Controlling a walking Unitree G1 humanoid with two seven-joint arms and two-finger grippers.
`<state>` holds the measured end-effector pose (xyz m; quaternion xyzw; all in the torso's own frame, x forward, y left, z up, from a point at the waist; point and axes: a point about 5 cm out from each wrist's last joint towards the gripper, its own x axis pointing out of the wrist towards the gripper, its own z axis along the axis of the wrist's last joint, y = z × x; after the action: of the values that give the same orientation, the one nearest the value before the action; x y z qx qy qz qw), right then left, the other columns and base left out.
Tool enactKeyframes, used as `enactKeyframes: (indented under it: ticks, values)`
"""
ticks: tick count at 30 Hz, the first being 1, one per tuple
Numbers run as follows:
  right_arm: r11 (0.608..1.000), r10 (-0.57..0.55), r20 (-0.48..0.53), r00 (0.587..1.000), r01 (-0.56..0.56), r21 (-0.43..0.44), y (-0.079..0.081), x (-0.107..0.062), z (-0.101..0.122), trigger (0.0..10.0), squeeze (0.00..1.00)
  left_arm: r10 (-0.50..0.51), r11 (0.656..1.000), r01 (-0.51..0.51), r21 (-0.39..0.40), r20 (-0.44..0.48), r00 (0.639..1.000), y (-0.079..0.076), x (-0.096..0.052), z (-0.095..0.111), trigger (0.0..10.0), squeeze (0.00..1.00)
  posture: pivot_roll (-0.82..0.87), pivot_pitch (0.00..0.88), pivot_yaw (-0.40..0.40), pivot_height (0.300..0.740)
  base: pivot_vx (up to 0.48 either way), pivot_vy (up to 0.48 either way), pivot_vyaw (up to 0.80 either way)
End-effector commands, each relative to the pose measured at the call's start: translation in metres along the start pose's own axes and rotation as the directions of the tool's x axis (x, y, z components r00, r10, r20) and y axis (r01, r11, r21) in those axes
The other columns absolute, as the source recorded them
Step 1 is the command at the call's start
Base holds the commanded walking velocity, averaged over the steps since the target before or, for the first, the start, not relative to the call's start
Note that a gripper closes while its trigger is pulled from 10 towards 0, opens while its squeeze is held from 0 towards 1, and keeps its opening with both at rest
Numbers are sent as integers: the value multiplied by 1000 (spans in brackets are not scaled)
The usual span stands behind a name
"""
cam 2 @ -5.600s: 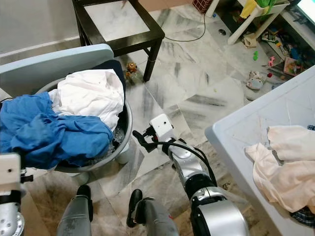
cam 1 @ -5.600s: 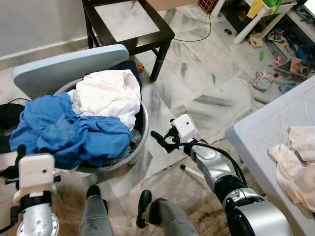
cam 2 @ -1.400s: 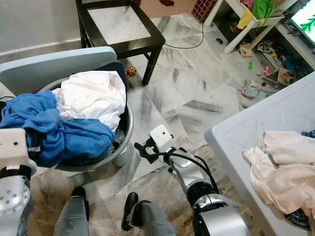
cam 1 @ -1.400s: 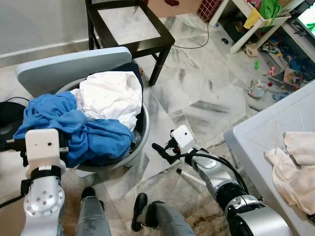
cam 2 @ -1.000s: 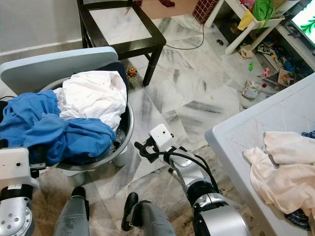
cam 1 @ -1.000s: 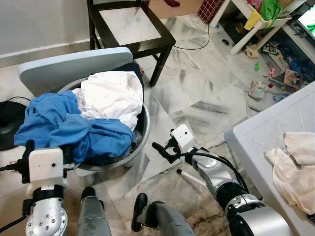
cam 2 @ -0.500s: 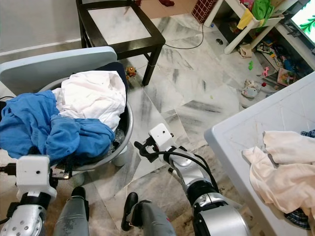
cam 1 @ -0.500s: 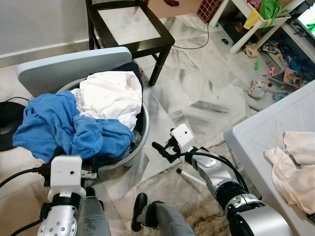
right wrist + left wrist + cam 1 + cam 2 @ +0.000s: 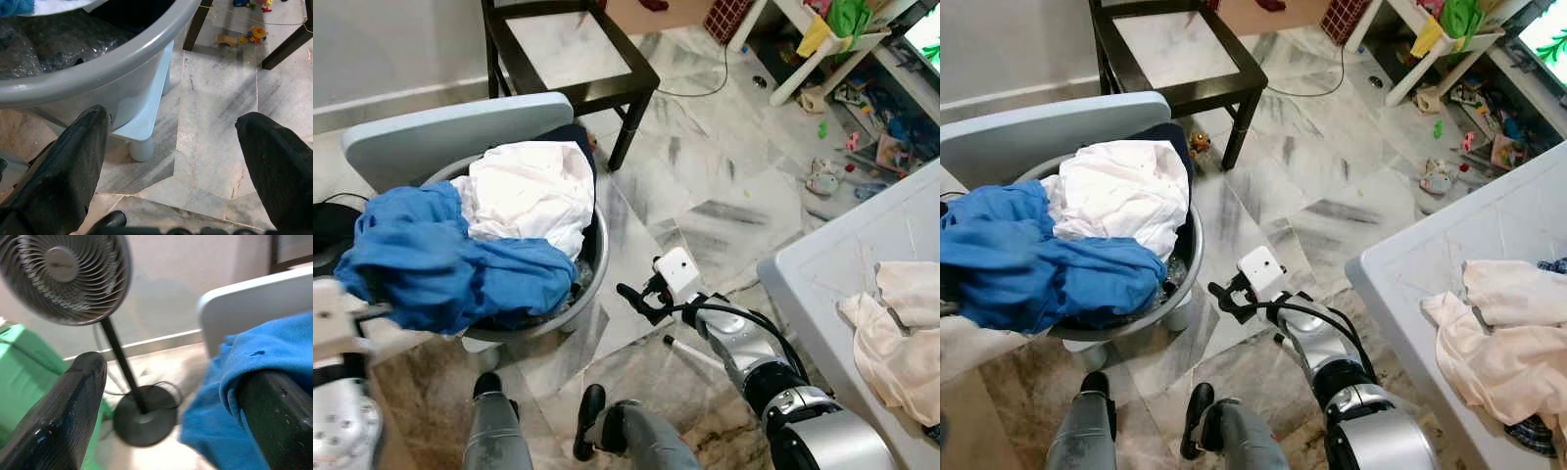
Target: Hang hanger
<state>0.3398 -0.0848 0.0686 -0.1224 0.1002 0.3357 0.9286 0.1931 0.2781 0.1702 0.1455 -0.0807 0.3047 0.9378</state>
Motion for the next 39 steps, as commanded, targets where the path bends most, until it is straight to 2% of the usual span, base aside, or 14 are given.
enactKeyframes:
  ticks: [1, 4, 6, 11, 16, 20, 22, 27, 28, 29, 30, 31, 32, 39]
  values:
    - [1000, 3, -49, 999, -2, 13, 0, -6, -14, 10000, 0, 91, 996, -89, 24, -110, 990, 16, -2, -19, 10000, 0, 437, 367, -328, 740, 0, 0, 0]
    - [1000, 3, -52, 999, -3, 14, 0, -7, -16, 10000, 0, 170, 985, -170, 15, -177, 969, 27, -2, -29, 10000, 0, 434, 371, -327, 740, 0, 0, 0]
    - [1000, 3, -53, 999, -2, 14, 0, -7, -16, 10000, 0, 176, 984, -177, 9, -188, 966, 28, -2, -30, 10000, 0, 433, 371, -327, 740, 0, 0, 0]
    - [1000, 1, -57, 998, 0, 14, 0, -9, -18, 10000, 0, 47, 999, -47, 1, -168, 985, 4, -2, -25, 10000, 0, 426, 374, -324, 740, 0, 0, 0]
    - [1000, -4, -57, 998, 5, 16, 0, -9, -19, 10000, 0, -58, 998, 63, 22, -186, 981, -19, -6, -28, 10000, 0, 418, 376, -324, 740, 0, 0, 0]
    - [1000, -4, -58, 998, 5, 16, -1, -10, -20, 10000, 0, -107, 988, 126, 84, -205, 973, -26, -9, -31, 10000, 0, 414, 377, -324, 740, 0, 0, 0]
    - [1000, -8, -60, 998, 9, 16, -2, -11, -20, 10000, 0, -175, 974, 201, 104, -213, 961, -36, -12, -31, 10000, 0, 413, 379, -322, 740, 0, 0, 0]
    - [1000, -10, -59, 998, 11, 17, -2, -11, -20, 10000, 0, -216, 965, 243, 96, -227, 950, -45, -19, -33, 10000, 0, 412, 379, -320, 740, 0, 0, 0]
    - [1000, -10, -58, 998, 11, 18, -2, -11, -20, 10000, 0, -222, 963, 249, 102, -227, 948, -46, -20, -33, 10000, 192, 413, 379, -319, 740, 0, 0, 0]
    - [1000, -11, -58, 998, 12, 18, -2, -11, -20, 10000, 0, -225, 962, 253, 106, -227, 948, -47, -21, -33, 10000, 659, 413, 379, -319, 740, 0, 0, 0]
    - [1000, -11, -58, 998, 12, 19, -2, -11, -20, 10000, 0, -229, 959, 258, 115, -217, 949, -49, -22, -31, 10000, 871, 411, 378, -318, 740, 0, 0, 0]
    - [1000, -11, -58, 998, 12, 19, -2, -11, -20, 10000, 0, -228, 959, 256, 118, -212, 950, -50, -22, -30, 10000, 855, 412, 377, -318, 740, 0, 0, 0]
    - [1000, -11, -58, 998, 12, 20, -2, -11, -20, 10000, 0, -230, 960, 256, 114, -201, 952, -50, -22, -29, 10000, 1000, 412, 377, -318, 740, 0, 0, 0]
    - [1000, -12, -56, 998, 14, 19, -2, -10, -19, 10000, 0, -246, 956, 262, 130, -130, 961, -55, -26, -19, 10000, 1000, 410, 375, -320, 740, 0, 0, 0]
